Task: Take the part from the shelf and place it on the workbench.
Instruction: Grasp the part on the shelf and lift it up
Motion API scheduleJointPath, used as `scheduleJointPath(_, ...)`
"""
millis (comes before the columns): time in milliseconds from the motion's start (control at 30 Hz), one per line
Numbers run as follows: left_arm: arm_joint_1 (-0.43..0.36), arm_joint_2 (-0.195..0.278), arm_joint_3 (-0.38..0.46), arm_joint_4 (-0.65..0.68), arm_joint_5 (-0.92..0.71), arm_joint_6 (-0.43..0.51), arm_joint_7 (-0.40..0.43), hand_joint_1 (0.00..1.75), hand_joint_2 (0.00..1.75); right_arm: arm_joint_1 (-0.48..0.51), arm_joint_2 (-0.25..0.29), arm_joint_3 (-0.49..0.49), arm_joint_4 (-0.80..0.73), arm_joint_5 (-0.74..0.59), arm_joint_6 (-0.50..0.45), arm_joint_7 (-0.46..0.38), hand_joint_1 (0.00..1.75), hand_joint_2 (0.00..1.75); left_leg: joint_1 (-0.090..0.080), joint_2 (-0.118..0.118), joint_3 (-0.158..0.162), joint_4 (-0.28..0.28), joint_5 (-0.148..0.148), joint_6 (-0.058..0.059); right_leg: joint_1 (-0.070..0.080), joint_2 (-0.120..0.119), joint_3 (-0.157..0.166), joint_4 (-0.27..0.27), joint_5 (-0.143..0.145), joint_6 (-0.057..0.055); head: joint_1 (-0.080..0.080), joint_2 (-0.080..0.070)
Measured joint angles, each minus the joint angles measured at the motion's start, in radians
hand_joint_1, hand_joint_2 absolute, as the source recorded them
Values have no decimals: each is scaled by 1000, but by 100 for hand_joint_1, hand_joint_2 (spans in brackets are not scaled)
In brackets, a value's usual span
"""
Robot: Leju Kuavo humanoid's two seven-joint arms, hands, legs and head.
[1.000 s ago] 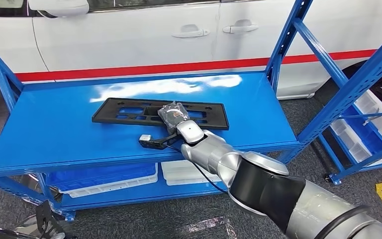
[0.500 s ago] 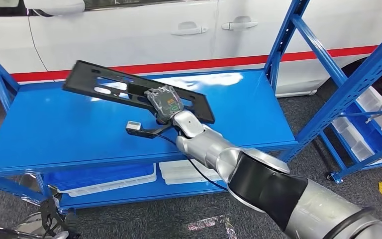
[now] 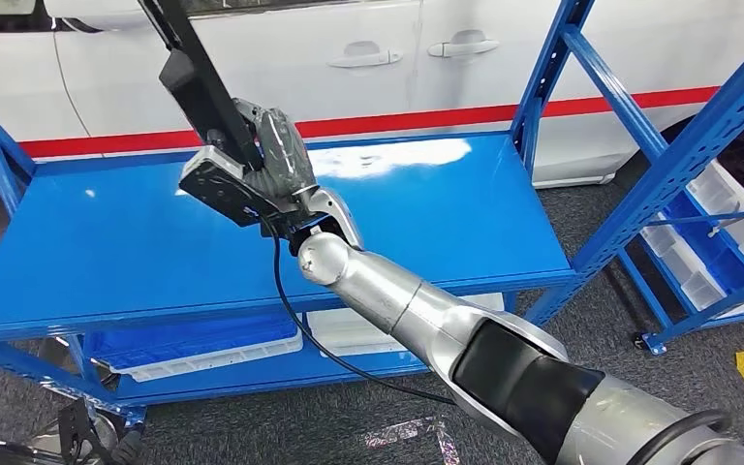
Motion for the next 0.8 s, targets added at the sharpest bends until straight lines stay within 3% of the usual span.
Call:
scheduleJointPath(67, 2, 4, 0, 0, -2, -5, 0, 0, 175, 23, -14, -2, -83, -14, 5, -15, 175, 175, 7, 2, -2, -12, 14, 11, 1, -1, -13, 31, -37, 11, 4, 0)
scheduleJointPath(167, 1, 7, -2, 0, -11, 0, 0, 0, 175, 49, -37, -2, -191, -12, 6, -23, 175, 175, 8, 5, -17, -16, 31, 19, -4, -4, -60, 197, -156, 25, 11, 0)
scheduleJointPath(200, 2, 8, -2, 0, -15, 4, 1, 0, 175, 59, -44, -2, -222, -15, 8, -26, 175, 175, 8, 5, -23, -15, 36, 19, -6, -4, -67, 243, -176, 28, 11, 0)
scheduleJointPath(233, 2, 9, -3, 0, -17, 8, 2, 0, 175, 70, -50, -2, -253, -23, 13, -29, 175, 175, 9, 5, -30, -14, 41, 19, -8, -4, -60, 257, -178, 30, 11, 0)
scheduleJointPath(267, 2, 10, -3, 1, -18, 12, 3, 0, 175, 80, -56, -3, -283, -36, 19, -33, 175, 175, 9, 6, -38, -13, 47, 17, -10, -4, -35, 234, -163, 32, 11, 0)
scheduleJointPath(367, 0, 14, -5, 0, -20, 19, 5, 0, 175, 99, -65, -5, -377, -96, 47, -42, 175, 175, 9, 5, -60, -7, 64, 5, -14, -4, 94, 47, -112, 30, 11, 0)
scheduleJointPath(433, -3, 16, -5, 0, -19, 18, 5, 0, 175, 107, -69, -9, -426, -135, 67, -47, 175, 175, 7, 3, -67, -9, 80, -7, -8, -1, 126, -10, -104, 22, 13, 0)
scheduleJointPath(500, -3, 19, -5, 1, -19, 17, 6, 0, 175, 117, -71, -12, -451, -161, 81, -50, 175, 175, 9, 2, -71, -18, 95, -19, -7, -2, 117, -15, -86, 8, 15, 0)
scheduleJointPath(533, -1, 20, -5, 1, -18, 17, 6, 0, 175, 123, -72, -12, -460, -168, 86, -51, 175, 175, 10, 2, -78, -14, 87, -24, -8, -4, 111, -19, -76, 0, 15, 0)
scheduleJointPath(567, 0, 22, -6, 1, -18, 16, 7, 0, 175, 128, -72, -12, -469, -171, 89, -51, 175, 175, 11, 2, -88, 5, 60, -28, -11, -6, 102, -23, -64, -10, 14, 0)
scheduleJointPath(600, 1, 23, -6, 1, -18, 16, 7, 0, 175, 132, -73, -13, -477, -173, 91, -51, 175, 175, 13, 3, -102, 44, 15, -32, -12, -8, 91, -25, -52, -18, 13, 0)
scheduleJointPath(667, 2, 23, -6, 1, -18, 15, 7, 0, 175, 138, -74, -13, -491, -174, 92, -51, 175, 175, 13, 3, -128, 172, -86, -36, -9, -9, 63, -23, -32, -27, 10, 0)
scheduleJointPath(700, 2, 23, -6, 1, -18, 15, 7, 0, 175, 141, -75, -13, -497, -174, 92, -51, 175, 175, 13, 3, -134, 232, -109, -37, -6, -9, 48, -21, -22, -29, 10, 0)
scheduleJointPath(733, 2, 23, -5, 1, -18, 15, 7, 0, 175, 144, -76, -13, -502, -175, 92, -51, 175, 175, 13, 3, -129, 269, -108, -37, -4, -9, 33, -19, -13, -29, 10, 0)
scheduleJointPath(767, 2, 24, -5, 1, -18, 15, 7, 0, 175, 146, -77, -13, -506, -176, 92, -51, 175, 175, 13, 3, -110, 274, -87, -35, -2, -9, 19, -16, -4, -29, 10, 0)
scheduleJointPath(800, 1, 24, -5, 1, -18, 15, 7, 0, 175, 148, -78, -13, -510, -178, 92, -51, 175, 175, 11, 3, -76, 247, -59, -30, 0, -9, 5, -13, 5, -28, 9, 0)
